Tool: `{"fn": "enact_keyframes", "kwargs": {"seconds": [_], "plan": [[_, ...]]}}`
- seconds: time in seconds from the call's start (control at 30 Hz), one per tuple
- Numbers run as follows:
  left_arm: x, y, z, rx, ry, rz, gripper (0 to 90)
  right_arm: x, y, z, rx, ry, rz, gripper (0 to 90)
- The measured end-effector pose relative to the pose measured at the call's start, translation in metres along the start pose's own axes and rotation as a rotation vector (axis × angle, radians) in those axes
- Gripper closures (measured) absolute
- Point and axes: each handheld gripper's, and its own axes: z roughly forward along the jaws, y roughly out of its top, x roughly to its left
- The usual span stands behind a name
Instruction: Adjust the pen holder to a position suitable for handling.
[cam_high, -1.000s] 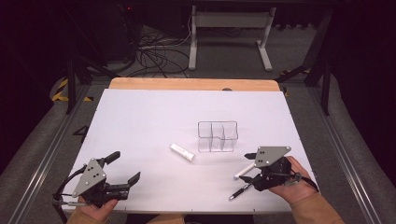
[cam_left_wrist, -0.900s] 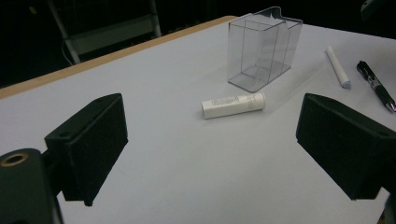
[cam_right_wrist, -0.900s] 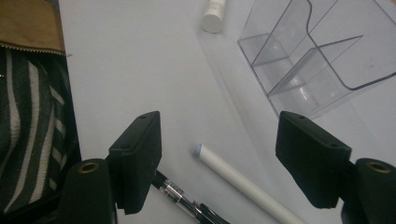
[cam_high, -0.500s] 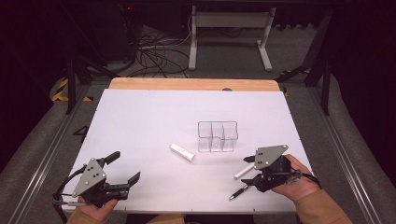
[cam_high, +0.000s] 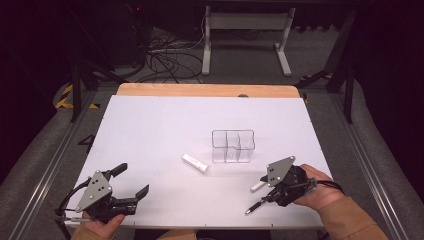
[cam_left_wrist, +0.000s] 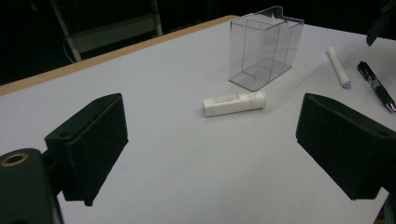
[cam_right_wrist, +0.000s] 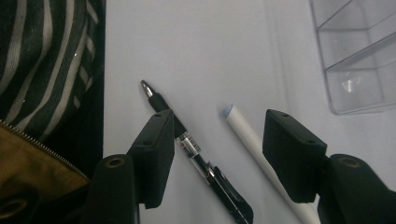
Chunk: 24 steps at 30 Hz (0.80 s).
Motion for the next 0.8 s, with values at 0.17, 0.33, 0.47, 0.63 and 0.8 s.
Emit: {"fn": "enact_keyframes", "kwargs": {"seconds": [0.17, 0.33, 0.47, 0.63, 0.8], "plan": [[0.0, -0.001, -0.001, 0.001, 0.004, -0.002, 9.9, -0.002, 0.0, 0.008, 0.052, 0.032, -0.028, 48.2], [-0.001, -0.001, -0.001, 0.006, 0.0, -0.003, 9.9, -0.003, 0.001, 0.012, 0.095, 0.053, -0.037, 49.5], [-0.001, -0.001, -0.001, 0.006, 0.0, -0.01, 10.0, -0.004, 0.002, 0.016, 0.124, 0.072, -0.051, 50.6], [0.0, -0.001, 0.0, 0.006, 0.001, 0.001, 10.3, -0.003, 0.004, 0.023, 0.194, 0.084, -0.101, 53.5], [0.0, -0.001, 0.002, 0.01, -0.006, 0.002, 10.3, -0.002, 0.006, 0.025, 0.207, 0.099, -0.135, 57.0]]}}
